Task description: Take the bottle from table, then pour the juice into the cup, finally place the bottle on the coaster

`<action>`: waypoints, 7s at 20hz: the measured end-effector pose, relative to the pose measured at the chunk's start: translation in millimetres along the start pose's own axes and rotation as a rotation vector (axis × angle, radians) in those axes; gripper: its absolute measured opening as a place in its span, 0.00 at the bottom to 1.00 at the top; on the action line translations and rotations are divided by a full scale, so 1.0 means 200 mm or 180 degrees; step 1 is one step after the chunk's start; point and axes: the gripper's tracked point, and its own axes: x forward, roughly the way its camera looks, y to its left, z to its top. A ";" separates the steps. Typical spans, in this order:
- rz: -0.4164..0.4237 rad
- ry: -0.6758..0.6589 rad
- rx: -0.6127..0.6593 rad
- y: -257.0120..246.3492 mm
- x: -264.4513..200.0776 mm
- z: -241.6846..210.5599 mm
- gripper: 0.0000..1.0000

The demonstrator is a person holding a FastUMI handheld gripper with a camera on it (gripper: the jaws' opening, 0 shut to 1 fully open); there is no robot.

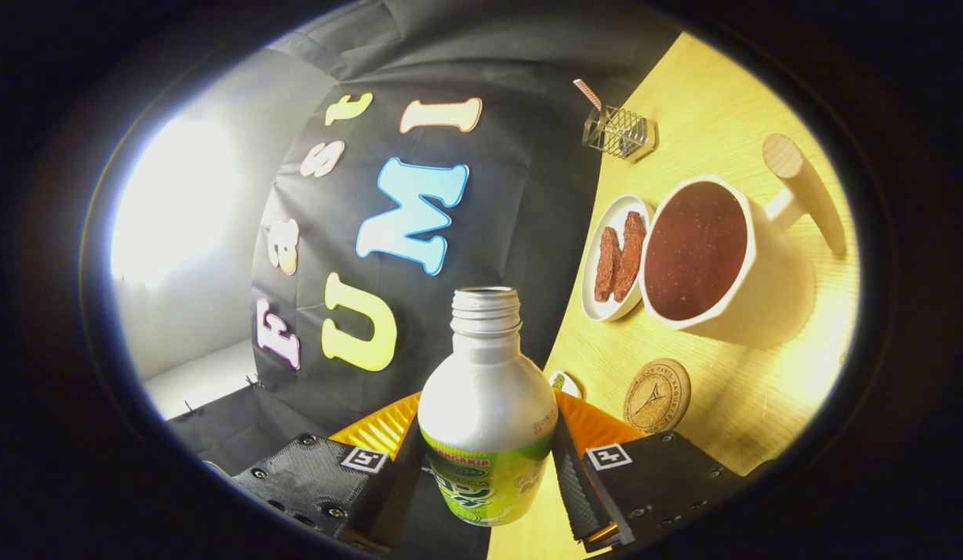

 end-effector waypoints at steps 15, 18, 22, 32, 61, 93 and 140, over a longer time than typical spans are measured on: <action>0.0205 -0.0164 0.0800 0.01 0.01 0.03 0.77; 0.0226 -0.0200 0.0875 0.01 0.00 0.05 0.77; 0.0299 -0.0258 0.1078 0.01 -0.01 0.08 0.77; 0.0378 -0.0295 0.1315 0.03 -0.01 0.08 0.77; 0.0384 -0.0414 0.1659 0.01 -0.05 0.08 0.77; 0.0612 -0.0693 0.2449 0.15 -0.08 0.16 0.77; 0.0476 -0.1019 0.2924 0.02 -0.02 0.36 0.77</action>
